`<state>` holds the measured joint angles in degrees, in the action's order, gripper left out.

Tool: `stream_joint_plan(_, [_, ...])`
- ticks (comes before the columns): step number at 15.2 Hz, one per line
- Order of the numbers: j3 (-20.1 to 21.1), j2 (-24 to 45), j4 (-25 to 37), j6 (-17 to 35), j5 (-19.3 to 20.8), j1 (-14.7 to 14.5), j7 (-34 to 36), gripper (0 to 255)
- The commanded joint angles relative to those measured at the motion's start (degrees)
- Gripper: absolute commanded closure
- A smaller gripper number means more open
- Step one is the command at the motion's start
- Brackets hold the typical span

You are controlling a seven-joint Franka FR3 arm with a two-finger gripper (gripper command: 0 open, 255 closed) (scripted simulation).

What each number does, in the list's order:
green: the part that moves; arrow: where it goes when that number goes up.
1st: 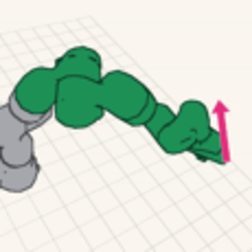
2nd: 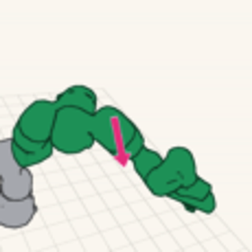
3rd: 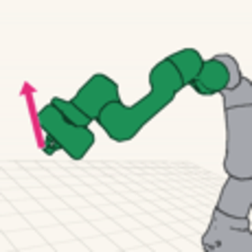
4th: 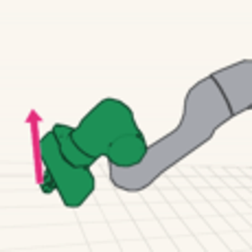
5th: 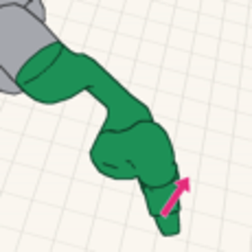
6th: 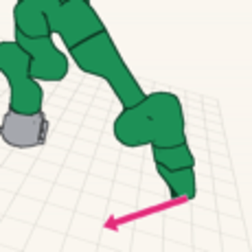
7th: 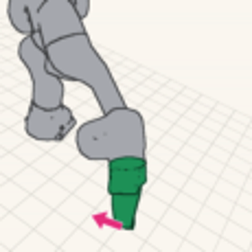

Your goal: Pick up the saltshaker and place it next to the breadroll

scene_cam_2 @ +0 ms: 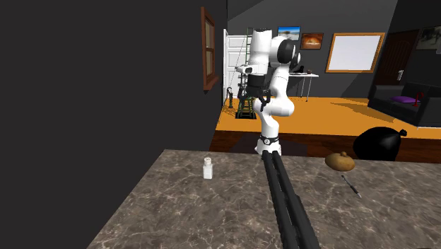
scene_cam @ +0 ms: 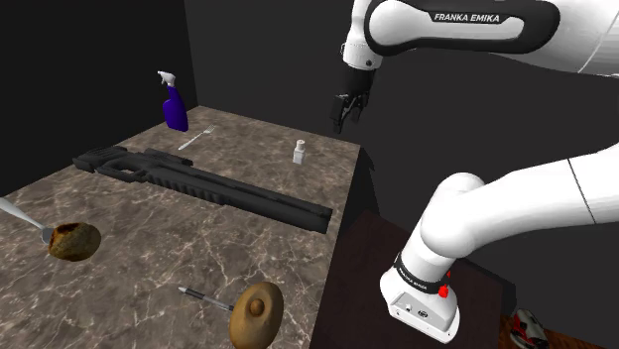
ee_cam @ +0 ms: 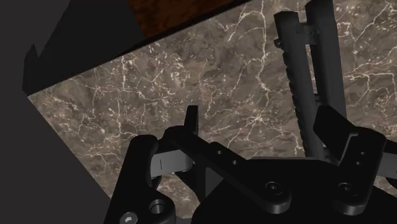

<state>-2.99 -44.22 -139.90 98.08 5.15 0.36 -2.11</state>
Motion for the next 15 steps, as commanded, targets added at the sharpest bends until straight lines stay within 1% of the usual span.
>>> stream_joint_plan(1, [0.00, 0.00, 0.00, 0.00, 0.00, 0.00, 0.00, 0])
stream_joint_plan(8, [-5.31, 14.61, 4.01, 9.95, 0.94, 0.21, -6.11, 0])
stream_joint_plan(12, [-8.01, 23.65, 8.05, 14.47, 0.14, -0.01, -9.92, 0])
stream_joint_plan(15, [-9.78, 30.64, 11.88, 17.16, -1.19, -0.17, -13.01, 0])
